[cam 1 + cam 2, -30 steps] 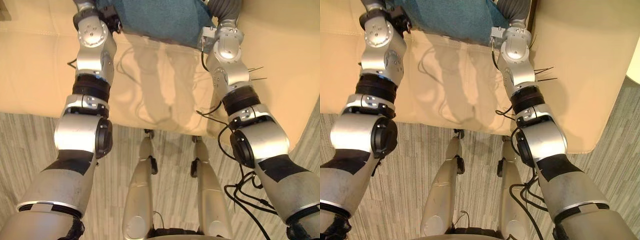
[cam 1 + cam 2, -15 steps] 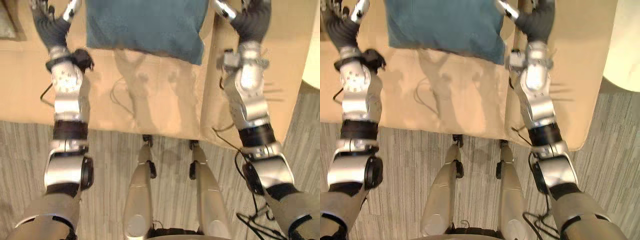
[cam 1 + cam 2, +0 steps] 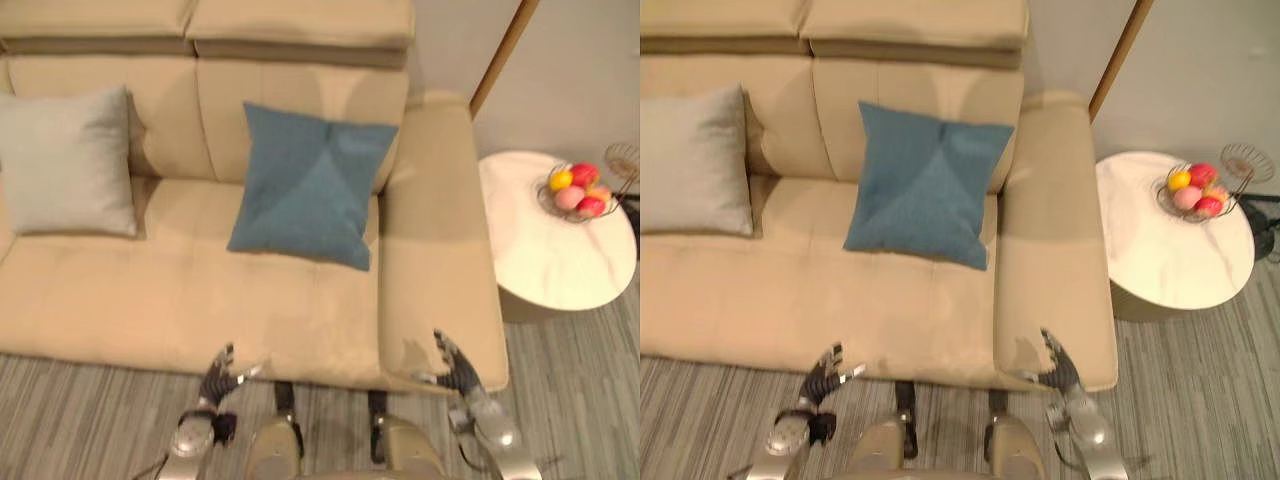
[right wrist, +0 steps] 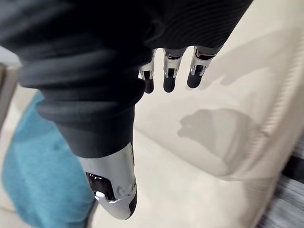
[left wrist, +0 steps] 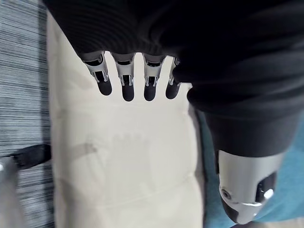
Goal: Pick up cushions and gather them together orderly.
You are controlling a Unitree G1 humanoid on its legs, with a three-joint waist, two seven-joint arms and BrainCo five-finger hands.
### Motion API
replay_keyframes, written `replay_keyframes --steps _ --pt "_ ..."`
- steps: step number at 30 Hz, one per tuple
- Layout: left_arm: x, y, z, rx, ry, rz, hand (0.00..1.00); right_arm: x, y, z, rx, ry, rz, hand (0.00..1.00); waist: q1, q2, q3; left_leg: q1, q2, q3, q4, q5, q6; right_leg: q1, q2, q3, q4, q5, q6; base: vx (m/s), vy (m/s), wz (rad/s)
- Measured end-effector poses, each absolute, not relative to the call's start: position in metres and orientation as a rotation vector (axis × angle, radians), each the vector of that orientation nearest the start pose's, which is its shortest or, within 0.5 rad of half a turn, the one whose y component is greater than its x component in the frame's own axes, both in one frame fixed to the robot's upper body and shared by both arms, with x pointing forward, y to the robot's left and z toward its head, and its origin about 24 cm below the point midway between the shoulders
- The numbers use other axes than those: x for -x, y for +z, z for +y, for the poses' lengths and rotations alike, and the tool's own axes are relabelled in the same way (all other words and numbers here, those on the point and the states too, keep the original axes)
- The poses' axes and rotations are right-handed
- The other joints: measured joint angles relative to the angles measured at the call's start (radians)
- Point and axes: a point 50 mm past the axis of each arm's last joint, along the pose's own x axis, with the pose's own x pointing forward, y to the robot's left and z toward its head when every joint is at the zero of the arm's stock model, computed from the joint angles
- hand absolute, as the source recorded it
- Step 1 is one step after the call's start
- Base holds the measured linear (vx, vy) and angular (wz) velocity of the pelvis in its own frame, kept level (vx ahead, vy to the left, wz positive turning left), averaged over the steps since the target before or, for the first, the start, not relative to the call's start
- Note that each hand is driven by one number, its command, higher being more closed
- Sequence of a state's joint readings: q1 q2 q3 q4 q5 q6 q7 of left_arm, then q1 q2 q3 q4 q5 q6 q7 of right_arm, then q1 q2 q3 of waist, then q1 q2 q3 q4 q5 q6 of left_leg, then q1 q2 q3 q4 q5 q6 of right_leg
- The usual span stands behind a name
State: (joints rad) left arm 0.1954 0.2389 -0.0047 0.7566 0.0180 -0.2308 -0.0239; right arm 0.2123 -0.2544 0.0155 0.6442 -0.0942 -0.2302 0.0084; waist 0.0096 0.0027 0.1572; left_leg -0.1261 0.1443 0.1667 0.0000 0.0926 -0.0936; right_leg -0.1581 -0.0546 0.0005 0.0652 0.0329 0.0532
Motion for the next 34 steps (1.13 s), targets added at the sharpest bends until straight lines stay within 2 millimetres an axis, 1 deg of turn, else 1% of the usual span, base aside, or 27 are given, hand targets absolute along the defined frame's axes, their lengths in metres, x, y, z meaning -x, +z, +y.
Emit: replay_keyframes --steps 3,6,9,10,11,12,13,14,15,16,17,18,19,20,21,22,23,24,25,26,27,28,30,31,32,33,34 --pt "-0.095 -0.130 0.235 -0.247 0.035 0.834 0.00 -0.106 -0.119 -0.245 0.343 -0.031 0.779 0.00 -0.021 0.001 -0.048 0.069 -0.012 0.010 -0.042 0.000 0.000 0.044 -0.002 0.015 -0.013 -0.009 0.013 0.06 0.011 -0.15" --pt "-0.081 -0.134 0.238 -0.243 0.042 0.880 0.00 -0.095 -0.123 -0.250 0.338 -0.052 0.820 0.00 -0.024 -0.003 -0.068 0.107 -0.017 0.051 -0.066 0.000 0.000 0.049 -0.001 0.060 -0.016 -0.007 0.017 0.03 0.020 -0.38" --pt "-0.086 -0.133 0.239 -0.244 0.033 0.867 0.00 -0.097 -0.125 -0.249 0.333 -0.052 0.830 0.00 -0.021 -0.020 -0.059 0.069 -0.020 0.090 -0.006 -0.026 0.010 0.005 -0.003 0.108 0.007 0.008 0.041 -0.02 0.028 -0.42" --pt "-0.093 -0.130 0.240 -0.250 0.032 0.847 0.00 -0.100 -0.124 -0.247 0.326 -0.051 0.821 0.00 -0.025 -0.033 -0.055 0.023 -0.020 0.097 0.069 -0.042 0.031 -0.017 -0.014 0.112 0.031 0.025 0.060 -0.06 0.052 -0.33" --pt "-0.104 -0.125 0.238 -0.244 0.030 0.799 0.00 -0.104 -0.123 -0.247 0.321 -0.057 0.806 0.00 -0.020 -0.031 -0.051 -0.046 0.006 0.095 0.152 -0.066 0.075 -0.051 -0.009 0.126 0.048 0.048 0.114 -0.10 0.010 -0.38" --pt "-0.114 -0.120 0.233 -0.235 0.030 0.751 0.00 -0.114 -0.121 -0.246 0.313 -0.060 0.787 0.00 -0.021 -0.008 -0.028 -0.069 0.039 0.092 0.190 -0.086 0.060 -0.113 0.002 0.091 0.232 -0.016 0.101 -0.13 -0.002 -0.26" --pt "-0.119 -0.118 0.233 -0.241 0.030 0.734 0.00 -0.114 -0.121 -0.244 0.304 -0.060 0.786 0.00 -0.024 -0.006 -0.024 -0.073 0.042 0.084 0.202 -0.087 0.061 -0.153 0.001 0.068 0.411 -0.082 0.076 -0.15 -0.054 0.22" --pt "-0.124 -0.115 0.234 -0.249 0.038 0.716 0.00 -0.107 -0.125 -0.239 0.271 -0.068 0.809 0.00 -0.026 -0.008 -0.022 -0.064 0.036 0.056 0.223 -0.087 0.063 -0.159 -0.015 0.049 0.687 -0.182 0.092 -0.13 -0.067 0.49" --pt "-0.125 -0.113 0.234 -0.251 0.040 0.705 0.00 -0.101 -0.127 -0.235 0.256 -0.067 0.825 0.00 -0.024 -0.024 -0.032 -0.070 0.028 0.043 0.240 -0.084 0.059 -0.123 -0.026 0.055 0.796 -0.215 0.123 -0.15 -0.102 0.53" --pt "-0.125 -0.113 0.234 -0.250 0.040 0.701 0.00 -0.101 -0.128 -0.235 0.255 -0.065 0.826 0.00 -0.020 -0.032 -0.037 -0.081 0.025 0.036 0.252 -0.083 0.058 -0.095 -0.033 0.056 0.822 -0.230 0.143 -0.23 -0.214 0.35" --pt "-0.128 -0.111 0.233 -0.245 0.046 0.687 0.00 -0.109 -0.126 -0.235 0.258 -0.067 0.806 0.00 0.002 -0.065 -0.048 -0.120 0.014 0.025 0.277 -0.056 0.044 -0.017 -0.053 0.061 0.748 -0.303 0.136 -0.19 -0.164 0.18" --pt "-0.129 -0.111 0.233 -0.243 0.048 0.687 0.00 -0.110 -0.125 -0.236 0.260 -0.068 0.802 0.00 0.004 -0.064 -0.048 -0.124 0.016 0.025 0.278 -0.051 0.047 -0.010 -0.053 0.056 0.731 -0.319 0.134 -0.30 -0.207 -0.05" --pt "-0.130 -0.112 0.225 -0.205 0.065 0.680 0.00 -0.123 -0.120 -0.240 0.271 -0.080 0.766 0.00 0.021 -0.051 -0.051 -0.151 0.036 0.035 0.253 0.000 0.042 0.019 -0.017 0.037 0.599 -0.364 0.087 -0.16 -0.076 -0.23" --pt "-0.130 -0.113 0.222 -0.191 0.067 0.680 0.00 -0.128 -0.117 -0.242 0.270 -0.087 0.749 0.00 0.029 -0.035 -0.052 -0.158 0.050 0.038 0.229 0.017 0.038 0.021 -0.006 0.027 0.554 -0.374 0.069 -0.29 -0.143 -0.39" --pt "-0.130 -0.114 0.216 -0.173 0.072 0.681 0.00 -0.140 -0.111 -0.244 0.269 -0.098 0.709 0.00 0.036 -0.005 -0.037 -0.165 0.069 0.038 0.170 0.063 0.018 0.033 0.024 0.011 0.462 -0.400 0.019 -0.40 -0.179 -0.10" --pt "-0.131 -0.116 0.210 -0.146 0.073 0.687 0.00 -0.148 -0.107 -0.250 0.278 -0.120 0.689 0.00 0.024 0.047 -0.014 -0.177 0.091 0.010 0.115 0.063 -0.008 0.031 0.059 -0.010 0.427 -0.371 -0.031 -0.49 -0.187 0.05" --pt "-0.130 -0.116 0.209 -0.134 0.077 0.687 0.00 -0.147 -0.107 -0.252 0.278 -0.130 0.691 0.00 0.015 0.053 -0.010 -0.175 0.094 0.001 0.092 0.033 -0.048 0.026 0.055 -0.020 0.407 -0.353 -0.042 -0.51 -0.146 0.31" --pt "-0.131 -0.115 0.209 -0.127 0.084 0.681 0.00 -0.147 -0.106 -0.254 0.265 -0.153 0.692 0.00 0.010 0.039 -0.002 -0.187 0.080 0.003 0.130 0.021 -0.042 0.010 0.040 -0.031 0.377 -0.318 -0.063 -0.37 -0.053 0.22" --pt "-0.128 -0.116 0.209 -0.125 0.085 0.689 0.00 -0.146 -0.106 -0.258 0.250 -0.194 0.693 0.00 0.009 0.028 -0.001 -0.193 0.053 0.005 0.250 -0.005 -0.005 -0.003 0.013 -0.034 0.355 -0.289 -0.073 -0.34 -0.052 0.17" --pt "-0.127 -0.117 0.209 -0.124 0.086 0.691 0.00 -0.145 -0.105 -0.260 0.251 -0.205 0.692 0.00 0.005 0.027 -0.002 -0.191 0.042 0.006 0.304 -0.018 0.013 -0.006 0.004 -0.034 0.343 -0.276 -0.071 -0.27 -0.024 0.09" --pt "-0.128 -0.116 0.209 -0.124 0.087 0.690 0.00 -0.144 -0.105 -0.263 0.253 -0.215 0.695 0.00 0.004 0.030 -0.003 -0.170 0.029 0.012 0.405 -0.072 0.033 -0.005 -0.003 -0.028 0.312 -0.248 -0.070 -0.21 0.023 0.06" --pt "-0.129 -0.116 0.211 -0.124 0.094 0.684 0.00 -0.142 -0.105 -0.265 0.252 -0.225 0.700 0.00 0.004 0.033 -0.004 -0.139 0.030 0.010 0.447 -0.152 0.033 -0.009 -0.002 -0.028 0.273 -0.214 -0.067 -0.19 0.050 0.05" --pt "-0.131 -0.115 0.211 -0.123 0.094 0.680 0.00 -0.141 -0.106 -0.264 0.250 -0.223 0.703 0.00 0.004 0.033 -0.004 -0.086 0.030 0.001 0.453 -0.213 0.027 -0.017 -0.002 -0.028 0.237 -0.178 -0.056 -0.20 0.125 0.03" --pt "-0.131 -0.115 0.211 -0.123 0.094 0.680 0.00 -0.139 -0.106 -0.264 0.248 -0.226 0.707 0.00 0.003 0.038 -0.005 -0.033 0.027 0.003 0.375 -0.248 0.004 -0.022 0.000 -0.027 0.204 -0.148 -0.037 -0.21 0.173 -0.02" --pt "-0.130 -0.115 0.211 -0.123 0.096 0.681 0.00 -0.139 -0.107 -0.264 0.245 -0.229 0.710 0.00 0.004 0.051 -0.012 0.004 0.019 0.005 0.289 -0.262 -0.004 -0.020 0.002 -0.027 0.183 -0.132 -0.017 -0.17 0.170 -0.01" --pt "-0.131 -0.115 0.213 -0.128 0.099 0.681 0.00 -0.138 -0.108 -0.262 0.236 -0.228 0.715 0.00 0.003 0.039 -0.012 0.015 0.007 0.013 0.254 -0.252 -0.008 -0.017 -0.006 -0.025 0.171 -0.121 -0.011 -0.12 0.147 0.03" --pt "-0.130 -0.114 0.216 -0.137 0.101 0.683 0.00 -0.133 -0.111 -0.259 0.226 -0.228 0.730 0.00 0.003 0.015 -0.025 0.033 -0.025 0.023 0.178 -0.210 0.000 -0.002 -0.028 -0.029 0.106 -0.070 0.013 -0.09 0.109 0.05"
